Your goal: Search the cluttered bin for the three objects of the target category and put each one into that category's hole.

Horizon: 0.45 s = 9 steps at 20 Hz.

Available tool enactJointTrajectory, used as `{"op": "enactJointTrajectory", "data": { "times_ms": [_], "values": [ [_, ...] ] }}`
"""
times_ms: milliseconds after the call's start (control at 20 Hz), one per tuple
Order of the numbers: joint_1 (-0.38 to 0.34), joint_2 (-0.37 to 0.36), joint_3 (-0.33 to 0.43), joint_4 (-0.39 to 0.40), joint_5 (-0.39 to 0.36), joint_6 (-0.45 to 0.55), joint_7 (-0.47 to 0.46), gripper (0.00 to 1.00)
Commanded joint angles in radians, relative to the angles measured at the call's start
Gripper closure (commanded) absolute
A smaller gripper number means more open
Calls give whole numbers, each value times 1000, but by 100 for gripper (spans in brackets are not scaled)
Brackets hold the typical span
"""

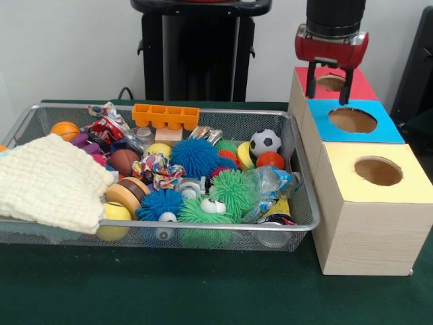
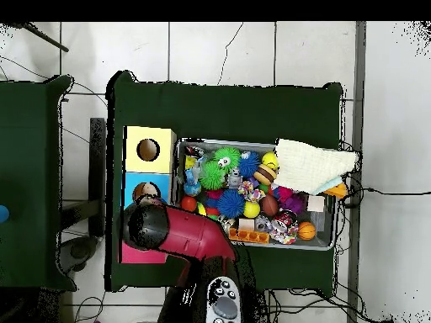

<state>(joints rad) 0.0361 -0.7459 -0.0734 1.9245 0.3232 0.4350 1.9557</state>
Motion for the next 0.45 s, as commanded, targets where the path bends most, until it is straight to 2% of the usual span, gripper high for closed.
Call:
{"op": "enactJointTrajectory", "data": {
  "times_ms": [50, 200, 300, 400, 450],
  "values": [
    [-47, 107, -15, -74, -95, -127, 77, 0],
    [-47, 135, -36, -95, -106, -159, 97, 0],
    [-60, 148, -39, -134, -143, -134, 49, 0],
    [-65, 144, -32, -116, -125, -156, 91, 0],
    [-68, 143, -31, -123, -135, -139, 83, 0]
  ]
}}
